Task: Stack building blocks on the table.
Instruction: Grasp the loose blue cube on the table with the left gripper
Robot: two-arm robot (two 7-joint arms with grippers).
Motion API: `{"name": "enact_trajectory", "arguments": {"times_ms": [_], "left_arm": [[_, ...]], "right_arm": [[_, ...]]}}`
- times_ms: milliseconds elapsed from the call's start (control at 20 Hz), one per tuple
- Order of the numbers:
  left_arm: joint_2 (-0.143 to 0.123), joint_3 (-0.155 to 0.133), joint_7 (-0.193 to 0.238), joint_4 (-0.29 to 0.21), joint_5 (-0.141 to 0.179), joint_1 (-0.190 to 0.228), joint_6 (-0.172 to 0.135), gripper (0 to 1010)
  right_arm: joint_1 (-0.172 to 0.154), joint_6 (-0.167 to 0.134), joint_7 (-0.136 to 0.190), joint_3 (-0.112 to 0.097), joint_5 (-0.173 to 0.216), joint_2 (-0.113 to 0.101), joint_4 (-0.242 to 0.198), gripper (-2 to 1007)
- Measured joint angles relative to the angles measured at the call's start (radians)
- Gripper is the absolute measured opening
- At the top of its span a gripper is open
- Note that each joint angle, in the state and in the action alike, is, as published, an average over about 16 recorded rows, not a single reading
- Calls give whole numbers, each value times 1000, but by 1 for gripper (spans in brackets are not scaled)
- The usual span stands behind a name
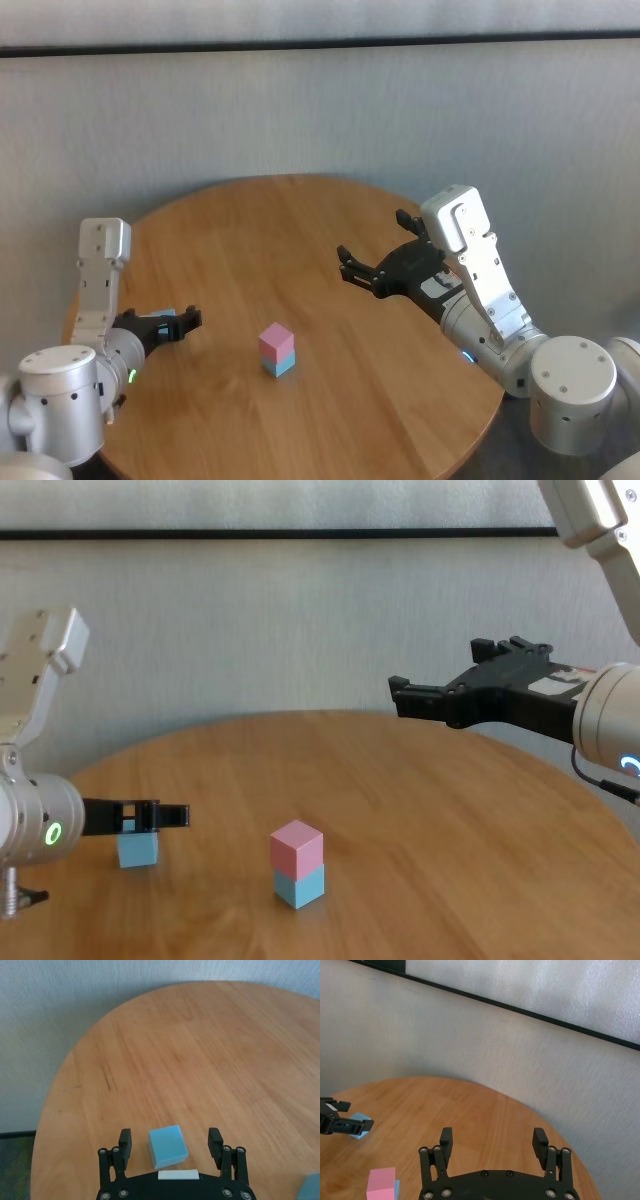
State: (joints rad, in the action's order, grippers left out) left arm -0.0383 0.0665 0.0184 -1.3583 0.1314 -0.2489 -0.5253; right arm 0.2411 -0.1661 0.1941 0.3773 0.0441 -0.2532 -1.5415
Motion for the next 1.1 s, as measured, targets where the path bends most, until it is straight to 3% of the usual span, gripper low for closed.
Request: {"name": "enact_trajectory", "arguments": {"times_ms": [1100], "left_arm": [[-7,-27,70,76,-36,-41,17,1002]], "right_arm": [[0,0,0,0,0,0,0,1005]]}}
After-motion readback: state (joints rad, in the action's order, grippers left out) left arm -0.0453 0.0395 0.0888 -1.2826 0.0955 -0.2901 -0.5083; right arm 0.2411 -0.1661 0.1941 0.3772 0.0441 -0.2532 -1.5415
